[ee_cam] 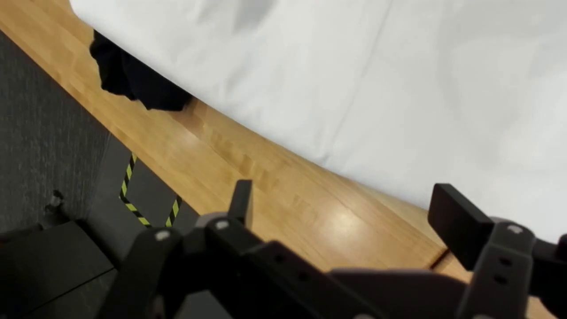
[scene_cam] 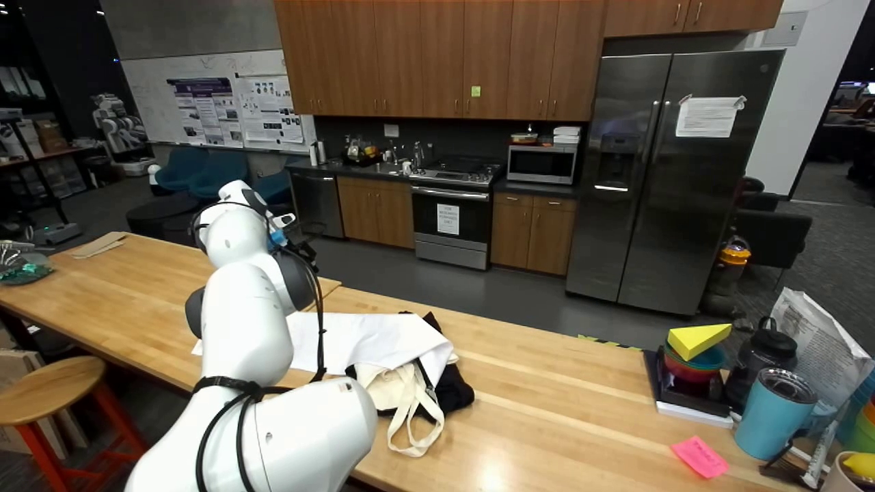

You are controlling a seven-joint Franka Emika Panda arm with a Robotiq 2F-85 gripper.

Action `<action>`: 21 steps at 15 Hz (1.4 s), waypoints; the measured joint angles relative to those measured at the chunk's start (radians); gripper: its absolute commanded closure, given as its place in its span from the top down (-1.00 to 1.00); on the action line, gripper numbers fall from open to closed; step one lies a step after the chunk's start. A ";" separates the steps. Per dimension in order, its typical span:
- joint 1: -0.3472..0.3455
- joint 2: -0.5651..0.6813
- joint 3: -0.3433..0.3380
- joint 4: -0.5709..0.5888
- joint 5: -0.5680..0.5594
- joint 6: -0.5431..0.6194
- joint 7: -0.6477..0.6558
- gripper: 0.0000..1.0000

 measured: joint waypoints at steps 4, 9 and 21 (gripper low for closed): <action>-0.050 -0.019 -0.017 0.008 -0.001 -0.113 0.046 1.00; -0.100 -0.050 -0.026 0.009 -0.002 -0.199 0.064 1.00; -0.180 -0.061 -0.024 0.009 0.000 -0.255 0.166 1.00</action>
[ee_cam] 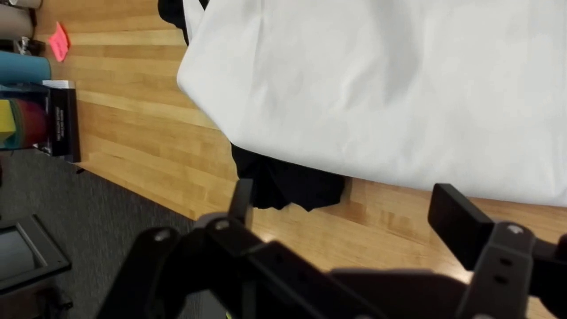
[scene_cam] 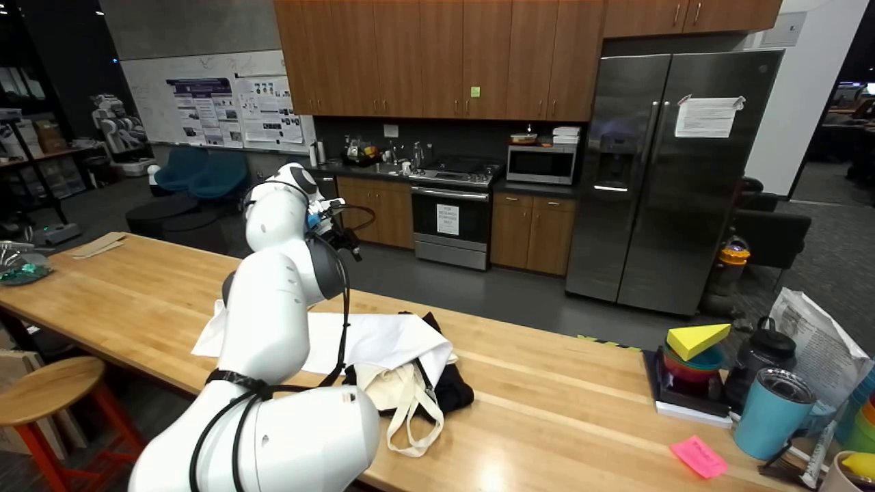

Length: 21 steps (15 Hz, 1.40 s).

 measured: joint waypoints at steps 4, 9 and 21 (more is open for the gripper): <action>-0.013 0.000 0.008 0.000 0.005 -0.001 0.026 1.00; -0.025 0.000 0.014 0.000 0.022 0.000 0.042 1.00; -0.026 0.016 0.052 -0.009 0.061 0.087 0.047 1.00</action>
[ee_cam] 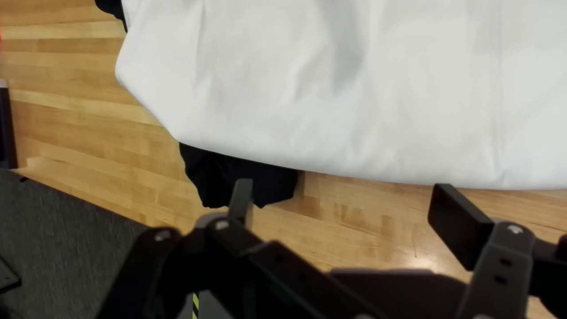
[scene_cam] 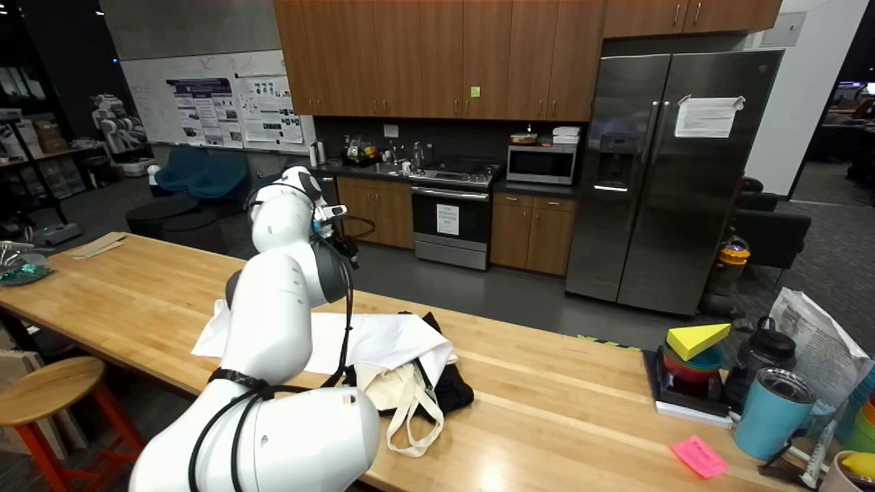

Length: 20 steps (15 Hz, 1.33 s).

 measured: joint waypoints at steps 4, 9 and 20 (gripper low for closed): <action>0.002 0.033 0.020 -0.001 0.020 0.048 -0.001 1.00; 0.012 0.067 0.028 -0.001 0.023 0.079 -0.001 1.00; 0.040 0.054 0.013 0.012 0.010 0.080 -0.003 1.00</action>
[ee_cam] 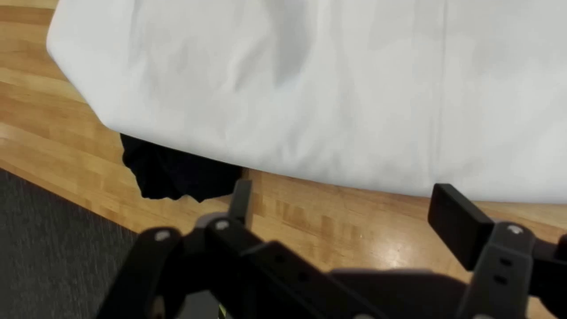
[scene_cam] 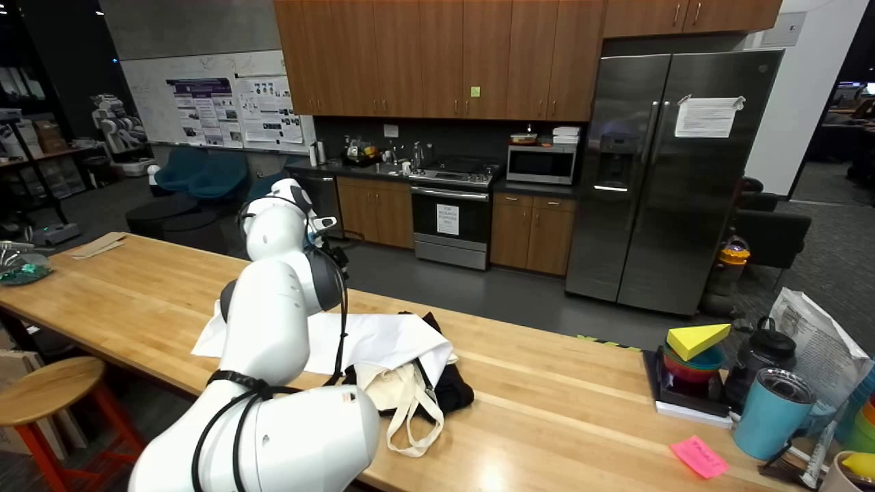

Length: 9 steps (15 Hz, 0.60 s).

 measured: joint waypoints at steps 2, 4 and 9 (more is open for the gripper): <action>0.018 -0.018 -0.015 0.002 -0.015 -0.001 0.000 1.00; 0.043 -0.041 -0.032 0.004 -0.041 -0.002 -0.002 1.00; 0.111 -0.089 -0.070 0.005 -0.105 -0.007 -0.011 1.00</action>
